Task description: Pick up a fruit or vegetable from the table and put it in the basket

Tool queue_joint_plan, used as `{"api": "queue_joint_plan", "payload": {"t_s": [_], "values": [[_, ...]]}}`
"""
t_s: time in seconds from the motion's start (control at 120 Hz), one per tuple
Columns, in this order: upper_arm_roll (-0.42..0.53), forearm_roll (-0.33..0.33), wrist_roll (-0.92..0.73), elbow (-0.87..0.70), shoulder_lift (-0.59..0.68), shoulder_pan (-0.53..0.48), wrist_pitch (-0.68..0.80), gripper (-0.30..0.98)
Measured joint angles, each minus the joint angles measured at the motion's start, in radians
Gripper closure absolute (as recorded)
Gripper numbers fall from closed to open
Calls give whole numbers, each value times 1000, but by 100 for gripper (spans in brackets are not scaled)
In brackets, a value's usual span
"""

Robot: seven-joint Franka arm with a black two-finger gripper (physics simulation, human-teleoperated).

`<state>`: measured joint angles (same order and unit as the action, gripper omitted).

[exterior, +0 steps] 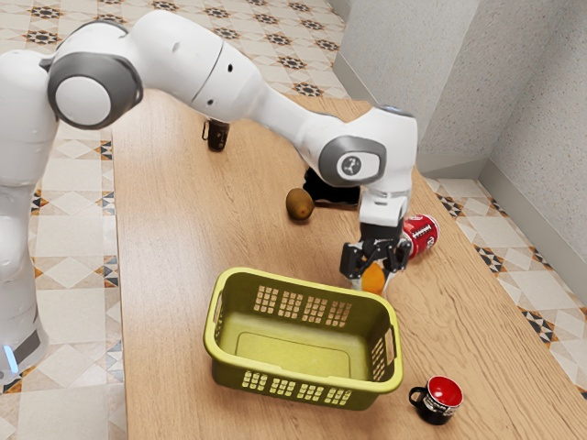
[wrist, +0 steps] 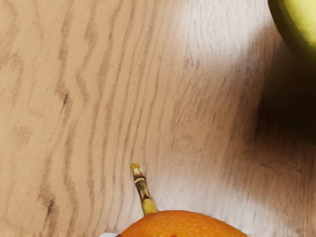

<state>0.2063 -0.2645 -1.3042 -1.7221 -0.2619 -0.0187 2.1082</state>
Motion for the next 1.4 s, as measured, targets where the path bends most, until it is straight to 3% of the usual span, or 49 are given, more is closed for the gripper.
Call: {"api": "queue_joint_plan", "payload": {"t_s": [0.242, 0.333, 0.45, 0.65, 0.917, 1.283, 1.4], "values": [[-2, 124, 67, 28, 109, -8, -112, 55], [3, 157, 103, 30, 171, -11, -173, 49], [80, 184, 164, 25, 216, -39, -247, 42], [181, 200, 276, 19, 285, 5, -326, 56], [306, 200, 417, -42, 364, -4, -386, 50], [380, 200, 556, -53, 366, -3, -395, 48], [390, 200, 586, -52, 366, -6, -398, 22]]}}
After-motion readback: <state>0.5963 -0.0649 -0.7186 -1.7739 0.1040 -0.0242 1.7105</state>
